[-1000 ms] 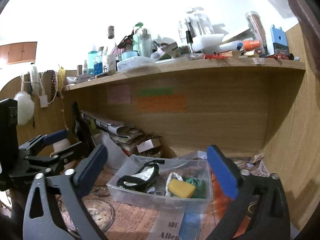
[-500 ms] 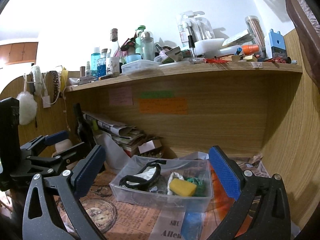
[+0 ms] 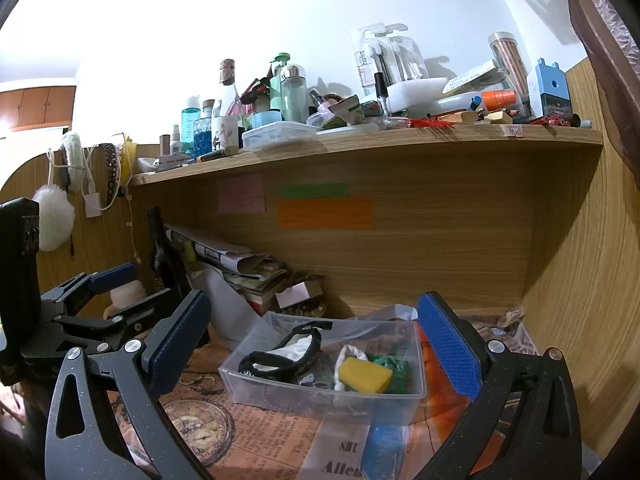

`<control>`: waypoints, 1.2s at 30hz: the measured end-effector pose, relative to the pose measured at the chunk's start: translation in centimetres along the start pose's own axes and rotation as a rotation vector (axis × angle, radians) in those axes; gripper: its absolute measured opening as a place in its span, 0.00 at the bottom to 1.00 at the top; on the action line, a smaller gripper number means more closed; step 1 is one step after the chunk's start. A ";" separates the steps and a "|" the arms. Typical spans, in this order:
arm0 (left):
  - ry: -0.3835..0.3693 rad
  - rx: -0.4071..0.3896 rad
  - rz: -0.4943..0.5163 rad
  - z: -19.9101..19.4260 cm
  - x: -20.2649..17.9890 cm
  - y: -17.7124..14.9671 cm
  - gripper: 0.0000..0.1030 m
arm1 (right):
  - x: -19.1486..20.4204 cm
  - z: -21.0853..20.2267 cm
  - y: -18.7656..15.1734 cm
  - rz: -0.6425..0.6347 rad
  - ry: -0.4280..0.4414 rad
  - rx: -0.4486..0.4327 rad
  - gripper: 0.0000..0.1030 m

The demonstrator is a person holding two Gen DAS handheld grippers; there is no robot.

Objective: Organize soft objects

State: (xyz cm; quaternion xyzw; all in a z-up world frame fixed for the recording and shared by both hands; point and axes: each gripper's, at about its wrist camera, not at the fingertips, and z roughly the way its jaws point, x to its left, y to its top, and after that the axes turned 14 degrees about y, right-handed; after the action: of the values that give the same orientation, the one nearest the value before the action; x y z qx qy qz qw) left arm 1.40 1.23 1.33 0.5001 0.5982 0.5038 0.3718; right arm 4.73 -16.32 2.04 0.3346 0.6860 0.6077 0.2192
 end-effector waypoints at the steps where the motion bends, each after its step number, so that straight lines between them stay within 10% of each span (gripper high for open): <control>1: -0.002 0.000 0.002 0.0 0.0 0.0 1.00 | 0.0 0.0 0.0 -0.001 0.000 -0.001 1.00; 36: -0.022 0.009 0.011 0.7 0.1 -0.5 1.00 | 0.1 0.3 -0.1 0.000 -0.010 0.006 1.00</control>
State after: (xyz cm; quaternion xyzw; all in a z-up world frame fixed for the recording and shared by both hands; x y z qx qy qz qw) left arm 1.90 1.52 0.72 0.5108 0.5934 0.4976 0.3733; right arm 4.92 -16.03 1.94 0.3380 0.6867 0.6042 0.2216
